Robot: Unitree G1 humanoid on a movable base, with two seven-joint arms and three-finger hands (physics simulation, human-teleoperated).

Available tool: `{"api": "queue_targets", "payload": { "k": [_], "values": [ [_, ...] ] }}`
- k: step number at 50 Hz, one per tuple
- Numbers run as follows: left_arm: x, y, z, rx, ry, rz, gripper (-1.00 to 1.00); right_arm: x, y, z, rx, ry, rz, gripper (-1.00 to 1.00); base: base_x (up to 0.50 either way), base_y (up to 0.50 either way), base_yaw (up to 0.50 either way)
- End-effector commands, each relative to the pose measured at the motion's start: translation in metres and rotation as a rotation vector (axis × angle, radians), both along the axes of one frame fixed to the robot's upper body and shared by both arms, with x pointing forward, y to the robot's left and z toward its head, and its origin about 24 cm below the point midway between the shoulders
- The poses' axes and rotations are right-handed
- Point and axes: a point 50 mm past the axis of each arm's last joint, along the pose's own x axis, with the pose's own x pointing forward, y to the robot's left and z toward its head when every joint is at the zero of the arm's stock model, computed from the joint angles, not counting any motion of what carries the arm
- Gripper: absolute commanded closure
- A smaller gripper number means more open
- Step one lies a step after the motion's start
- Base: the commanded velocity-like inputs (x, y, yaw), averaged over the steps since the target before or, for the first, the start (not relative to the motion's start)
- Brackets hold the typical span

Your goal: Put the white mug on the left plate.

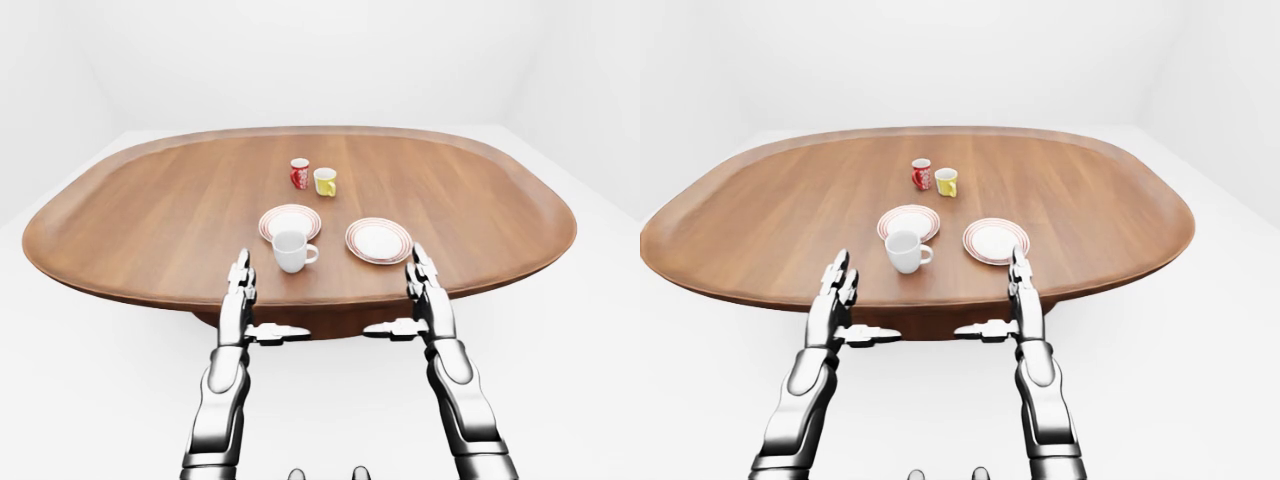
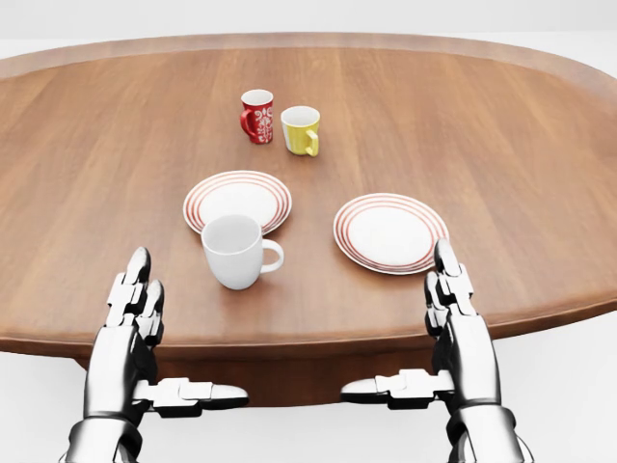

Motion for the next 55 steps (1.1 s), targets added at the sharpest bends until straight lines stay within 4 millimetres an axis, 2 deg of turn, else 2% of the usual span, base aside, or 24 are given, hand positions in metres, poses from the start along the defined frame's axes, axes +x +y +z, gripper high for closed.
{"api": "queue_targets", "payload": {
  "k": [1,7,9,11,12,14,16,17,19,26,34,41,44,55],
  "values": [
    [-0.001,0.005,0.002,-0.013,-0.005,-0.009,-1.0,0.0,-0.008,0.003,-0.002,-0.005,-0.003,-1.0,0.0,0.0,0.0],
    [-0.001,0.004,0.006,-0.033,-0.011,-0.016,-1.0,-0.001,-0.007,0.012,0.005,-0.02,0.01,-1.0,0.0,0.0,0.0],
    [-0.003,0.003,0.014,-0.037,-0.023,-0.018,-1.0,-0.003,-0.006,0.029,0.012,-0.077,0.021,-1.0,0.0,0.0,0.0],
    [-0.008,0.004,0.046,-0.056,-0.151,-0.013,-1.0,-0.008,-0.005,0.054,0.042,-0.186,0.027,-1.0,0.0,0.0,0.0],
    [-0.013,0.003,0.072,-0.061,-0.264,-0.011,-1.0,-0.013,-0.005,0.071,0.05,-0.26,0.03,-1.0,0.0,0.0,0.0],
    [-0.022,0.004,0.105,-0.09,-0.412,-0.013,-1.0,-0.02,-0.005,0.097,0.069,-0.38,0.038,-1.0,0.0,0.0,0.0],
    [-0.032,0.005,0.126,-0.099,-0.514,-0.016,-1.0,-0.026,-0.006,0.117,0.091,-0.469,0.037,-1.0,0.0,0.0,0.0],
    [-0.034,0.004,0.13,-0.078,-0.53,-0.016,-1.0,-0.03,-0.008,0.129,0.104,-0.528,0.034,-1.0,0.0,0.0,0.0],
    [-0.031,0.004,0.124,-0.062,-0.499,-0.014,-1.0,-0.033,-0.01,0.138,0.136,-0.573,0.025,-1.0,0.0,0.0,0.0],
    [-0.029,0.005,0.121,-0.067,-0.486,-0.008,-1.0,-0.032,-0.011,0.136,0.18,-0.563,0.028,-1.0,0.0,0.0,0.0],
    [-0.032,0.006,0.128,-0.106,-0.521,-0.011,-1.0,-0.036,-0.017,0.141,0.231,-0.592,0.006,-1.0,0.0,0.0,0.0],
    [-0.029,0.005,0.12,-0.107,-0.484,-0.013,-1.0,-0.033,-0.018,0.137,0.227,-0.57,-0.001,-1.0,0.0,0.5,0.0],
    [-0.031,0.005,0.125,-0.109,-0.507,-0.014,-1.0,-0.034,-0.016,0.137,0.214,-0.569,0.009,-1.0,0.0,0.5,0.0],
    [-0.031,0.005,0.124,-0.104,-0.503,-0.02,-1.0,-0.035,-0.015,0.138,0.22,-0.573,0.015,-1.0,0.0,0.5,0.0]
  ]
}}
